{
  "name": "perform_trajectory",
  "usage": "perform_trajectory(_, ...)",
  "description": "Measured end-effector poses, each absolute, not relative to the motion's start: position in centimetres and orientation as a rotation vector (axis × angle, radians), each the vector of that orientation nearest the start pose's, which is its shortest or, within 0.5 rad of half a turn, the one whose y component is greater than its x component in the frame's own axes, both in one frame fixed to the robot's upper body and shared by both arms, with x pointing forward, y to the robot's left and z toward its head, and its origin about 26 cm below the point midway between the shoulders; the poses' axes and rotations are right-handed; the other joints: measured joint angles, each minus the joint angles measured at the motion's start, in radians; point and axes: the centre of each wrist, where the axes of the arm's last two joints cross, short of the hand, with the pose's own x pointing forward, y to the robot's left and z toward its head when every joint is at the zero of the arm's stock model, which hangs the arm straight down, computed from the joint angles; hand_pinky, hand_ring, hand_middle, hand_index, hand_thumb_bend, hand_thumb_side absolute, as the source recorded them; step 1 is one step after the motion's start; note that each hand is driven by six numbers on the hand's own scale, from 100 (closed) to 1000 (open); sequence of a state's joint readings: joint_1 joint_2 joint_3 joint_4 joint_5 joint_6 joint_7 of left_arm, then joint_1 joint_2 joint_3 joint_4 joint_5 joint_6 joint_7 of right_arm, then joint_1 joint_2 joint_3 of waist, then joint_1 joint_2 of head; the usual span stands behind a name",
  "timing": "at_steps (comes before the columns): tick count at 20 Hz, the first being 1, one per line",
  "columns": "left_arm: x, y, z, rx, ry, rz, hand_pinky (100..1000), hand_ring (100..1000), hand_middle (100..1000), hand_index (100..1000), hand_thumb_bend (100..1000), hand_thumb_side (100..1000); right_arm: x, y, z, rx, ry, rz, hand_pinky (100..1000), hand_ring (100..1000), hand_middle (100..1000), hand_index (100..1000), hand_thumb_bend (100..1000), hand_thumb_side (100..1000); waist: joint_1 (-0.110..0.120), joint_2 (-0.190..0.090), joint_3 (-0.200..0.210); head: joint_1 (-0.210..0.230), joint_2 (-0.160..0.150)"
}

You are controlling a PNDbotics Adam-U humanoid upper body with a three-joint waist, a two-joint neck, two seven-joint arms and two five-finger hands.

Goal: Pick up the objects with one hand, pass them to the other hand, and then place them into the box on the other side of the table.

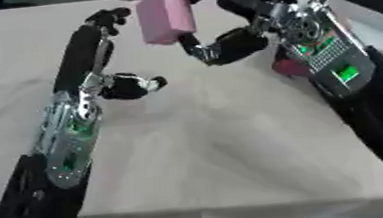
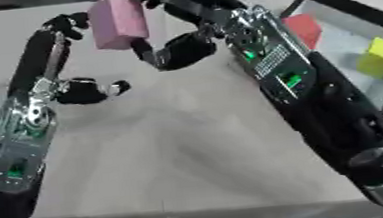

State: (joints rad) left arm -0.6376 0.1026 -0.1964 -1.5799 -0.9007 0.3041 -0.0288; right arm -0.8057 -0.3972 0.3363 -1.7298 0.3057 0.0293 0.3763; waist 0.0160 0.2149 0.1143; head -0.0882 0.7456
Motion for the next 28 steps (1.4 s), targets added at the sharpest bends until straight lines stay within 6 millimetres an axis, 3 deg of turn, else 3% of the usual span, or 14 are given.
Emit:
perform_trajectory(3, 38.1, 16.2, 18.6, 0.923, -1.824, -0.708, 728, 698, 699, 833, 501, 217, 35.0, -17.2, 28.0, -0.259, -2.157, 1.304, 903, 901, 502, 599, 100, 100, 0.000, -0.003, -0.005, -0.015, 0.000)
perform_trajectory(12, 37.9, 21.8, 19.2, 1.004, -1.814, -0.495, 722, 696, 733, 840, 443, 250, 33.9, -26.1, 27.2, -0.370, -2.019, 1.041, 917, 914, 512, 613, 100, 100, 0.000, -0.003, -0.016, -0.061, -0.020)
perform_trajectory(20, 37.6, 23.5, 19.3, 0.948, -1.848, -0.404, 721, 692, 726, 843, 421, 269, 34.3, -34.7, 24.5, -0.610, -1.876, 0.875, 912, 915, 513, 615, 100, 100, 0.001, -0.003, -0.020, -0.079, -0.051)
perform_trajectory(28, 37.6, 24.3, 19.4, 0.900, -1.878, -0.311, 722, 691, 722, 841, 421, 270, 34.8, -39.4, 21.9, -0.768, -1.763, 0.850, 906, 914, 514, 615, 100, 100, 0.001, -0.003, -0.019, -0.110, -0.055)
